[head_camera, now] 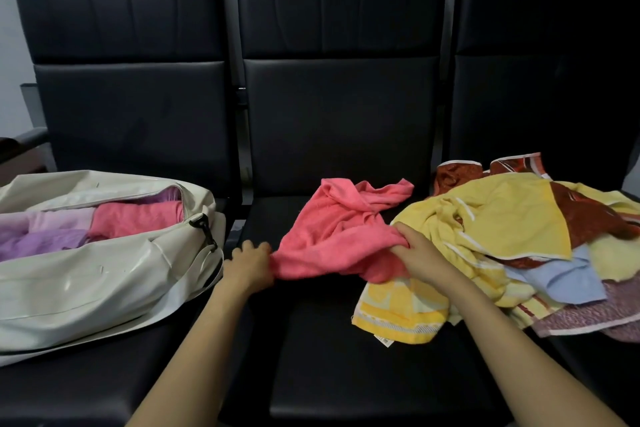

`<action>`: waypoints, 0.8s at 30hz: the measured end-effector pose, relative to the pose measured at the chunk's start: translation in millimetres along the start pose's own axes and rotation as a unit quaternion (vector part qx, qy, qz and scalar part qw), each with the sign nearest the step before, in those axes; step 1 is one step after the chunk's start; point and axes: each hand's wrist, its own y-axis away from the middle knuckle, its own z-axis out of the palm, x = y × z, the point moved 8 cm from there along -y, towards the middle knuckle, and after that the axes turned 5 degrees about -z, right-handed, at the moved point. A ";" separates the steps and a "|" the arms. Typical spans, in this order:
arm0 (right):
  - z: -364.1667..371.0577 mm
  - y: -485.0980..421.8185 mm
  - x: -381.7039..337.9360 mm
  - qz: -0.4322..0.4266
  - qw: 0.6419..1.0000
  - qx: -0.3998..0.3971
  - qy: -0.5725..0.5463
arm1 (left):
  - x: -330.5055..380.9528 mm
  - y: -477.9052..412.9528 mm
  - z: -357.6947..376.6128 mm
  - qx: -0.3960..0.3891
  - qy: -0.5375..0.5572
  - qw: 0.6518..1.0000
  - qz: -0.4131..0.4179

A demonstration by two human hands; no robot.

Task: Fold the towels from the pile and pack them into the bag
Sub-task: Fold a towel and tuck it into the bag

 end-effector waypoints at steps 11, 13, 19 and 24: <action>24.7 7.2 -11.0 -0.007 0.981 -0.159 0.109 | 28.3 15.7 -41.1 0.201 0.219 0.942 0.156; 31.8 10.2 -8.1 -0.003 0.960 -0.199 0.197 | 32.2 13.0 -37.9 0.195 0.191 0.950 0.153; 54.4 9.1 9.3 -0.008 0.939 -0.180 0.292 | 26.0 4.9 25.3 -0.077 0.138 0.984 0.084; 67.3 3.0 10.2 -0.028 0.937 -0.183 0.295 | 23.6 4.1 13.7 -0.042 0.095 0.989 0.106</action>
